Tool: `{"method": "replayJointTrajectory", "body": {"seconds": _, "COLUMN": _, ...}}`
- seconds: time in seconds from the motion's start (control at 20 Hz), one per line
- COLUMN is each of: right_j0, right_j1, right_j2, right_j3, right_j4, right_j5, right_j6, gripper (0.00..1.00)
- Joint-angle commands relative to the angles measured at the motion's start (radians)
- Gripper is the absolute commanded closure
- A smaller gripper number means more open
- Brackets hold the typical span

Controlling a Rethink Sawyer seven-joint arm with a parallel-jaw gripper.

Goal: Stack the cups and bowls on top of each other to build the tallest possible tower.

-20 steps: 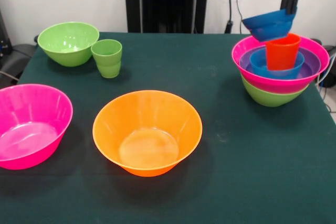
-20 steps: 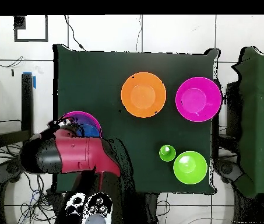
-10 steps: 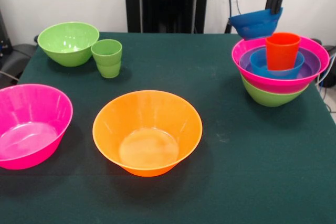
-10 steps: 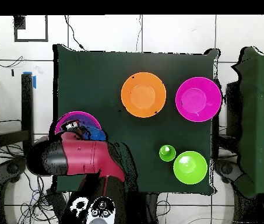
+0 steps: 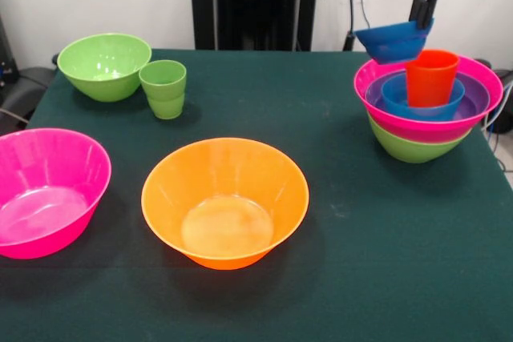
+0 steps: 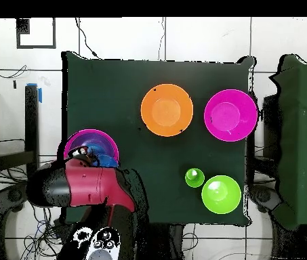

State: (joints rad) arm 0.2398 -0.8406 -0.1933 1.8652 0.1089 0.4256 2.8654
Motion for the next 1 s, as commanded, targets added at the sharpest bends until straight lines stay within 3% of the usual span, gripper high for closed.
{"method": "replayJointTrajectory", "body": {"seconds": 0.05, "right_j0": 0.028, "right_j1": 0.052, "right_j2": 0.027, "right_j3": 0.079, "right_j4": 0.059, "right_j5": -0.041, "right_j6": 0.183, "gripper": 1.0}}
{"method": "replayJointTrajectory", "body": {"seconds": 1.0, "right_j0": 0.119, "right_j1": 0.058, "right_j2": -0.023, "right_j3": 0.097, "right_j4": 0.16, "right_j5": -0.002, "right_j6": 0.181, "gripper": 1.0}}
